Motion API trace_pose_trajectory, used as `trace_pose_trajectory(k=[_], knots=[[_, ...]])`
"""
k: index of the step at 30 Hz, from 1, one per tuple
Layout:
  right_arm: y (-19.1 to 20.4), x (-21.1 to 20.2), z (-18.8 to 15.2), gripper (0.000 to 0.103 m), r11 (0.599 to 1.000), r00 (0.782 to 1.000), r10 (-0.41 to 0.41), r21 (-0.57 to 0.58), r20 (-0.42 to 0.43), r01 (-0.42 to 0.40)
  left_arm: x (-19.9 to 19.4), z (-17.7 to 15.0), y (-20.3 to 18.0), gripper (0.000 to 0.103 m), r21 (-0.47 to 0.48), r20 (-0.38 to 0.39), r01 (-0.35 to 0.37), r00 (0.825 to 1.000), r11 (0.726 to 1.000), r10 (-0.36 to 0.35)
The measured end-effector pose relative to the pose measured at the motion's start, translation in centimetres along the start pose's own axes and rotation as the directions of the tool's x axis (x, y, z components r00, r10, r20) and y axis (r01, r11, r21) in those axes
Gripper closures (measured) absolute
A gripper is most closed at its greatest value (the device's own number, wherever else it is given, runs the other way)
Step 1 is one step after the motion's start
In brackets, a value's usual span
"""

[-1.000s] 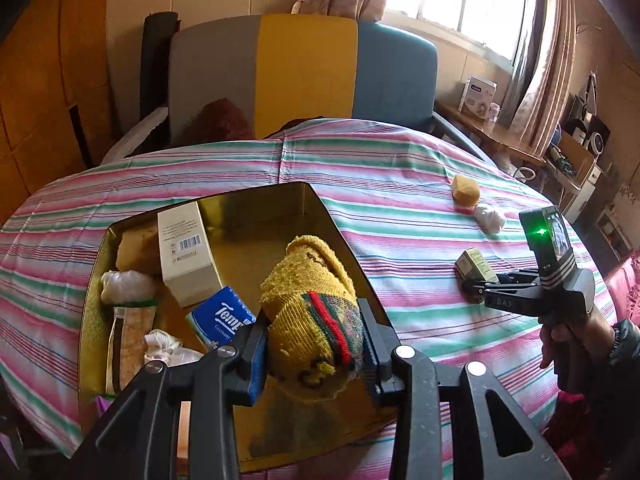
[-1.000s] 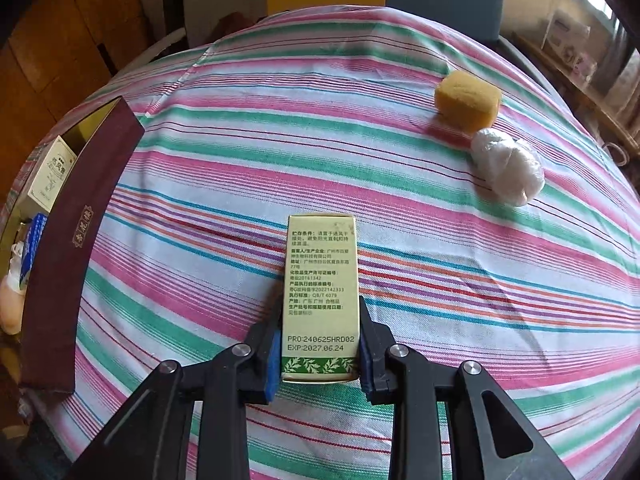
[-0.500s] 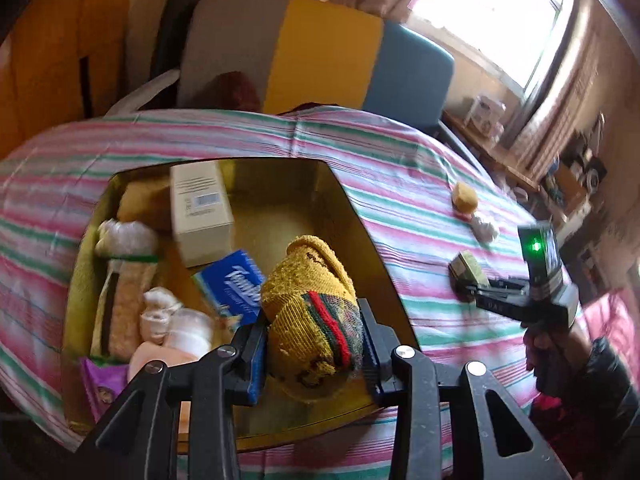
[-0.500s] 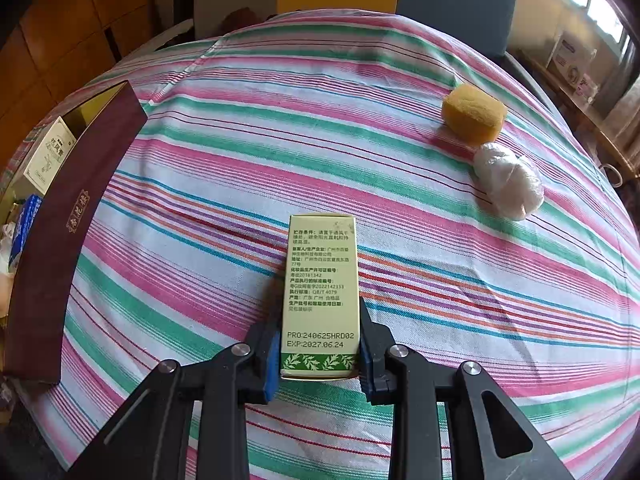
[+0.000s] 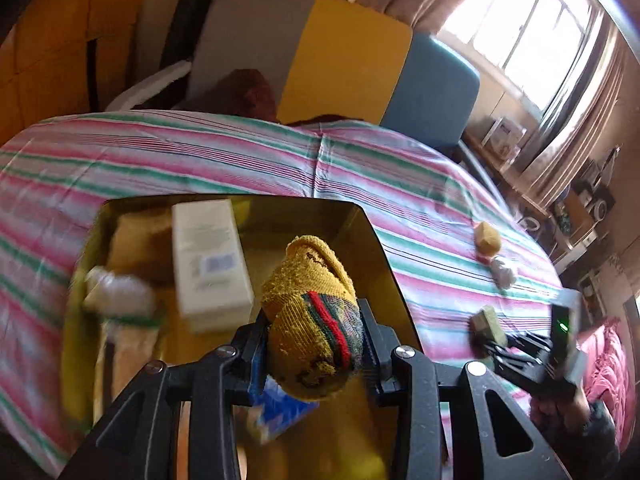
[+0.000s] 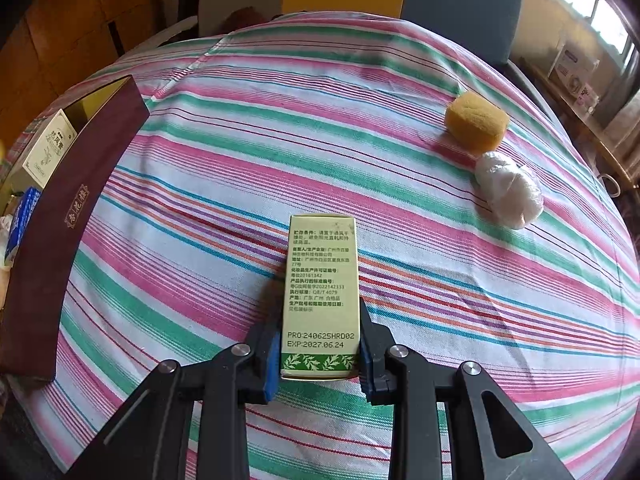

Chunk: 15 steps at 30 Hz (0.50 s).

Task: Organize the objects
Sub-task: 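Carry the yellow sock ball with the left tool into the tray and release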

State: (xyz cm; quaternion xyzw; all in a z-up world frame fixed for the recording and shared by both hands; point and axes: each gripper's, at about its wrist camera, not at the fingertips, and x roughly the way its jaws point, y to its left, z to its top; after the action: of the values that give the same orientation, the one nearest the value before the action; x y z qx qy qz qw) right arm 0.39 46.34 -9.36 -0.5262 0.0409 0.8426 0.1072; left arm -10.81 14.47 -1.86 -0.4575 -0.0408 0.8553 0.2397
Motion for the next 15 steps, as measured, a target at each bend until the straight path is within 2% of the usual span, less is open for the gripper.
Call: trace_pose_trajectory(k=[8,11,13,15], knots=[[-0.1,0.1,0.0,0.073,1.0,1.0,0.008,0.008,0.003,-0.008,6.9,3.1,-0.7,0.064,0.051,-0.065,-0.087,0.994,0.995,0.09],[-0.2,0.1,0.1,0.073,1.0,1.0,0.012,0.008,0.006,-0.012,8.5,3.5,-0.2,0.059,0.073,-0.069,-0.127,0.989,0.989,0.132],[-0.2,0.2,0.1,0.073,1.0,1.0,0.015,0.007,0.007,-0.015,9.2,3.8,-0.6,0.056,0.126,-0.056,-0.165,0.983,0.978,0.173],[-0.3,0.2,0.2,0.073,1.0,1.0,0.017,0.008,0.008,-0.017,9.4,4.0,-0.6,0.052,0.129,-0.06,-0.169,0.982,0.977,0.178]])
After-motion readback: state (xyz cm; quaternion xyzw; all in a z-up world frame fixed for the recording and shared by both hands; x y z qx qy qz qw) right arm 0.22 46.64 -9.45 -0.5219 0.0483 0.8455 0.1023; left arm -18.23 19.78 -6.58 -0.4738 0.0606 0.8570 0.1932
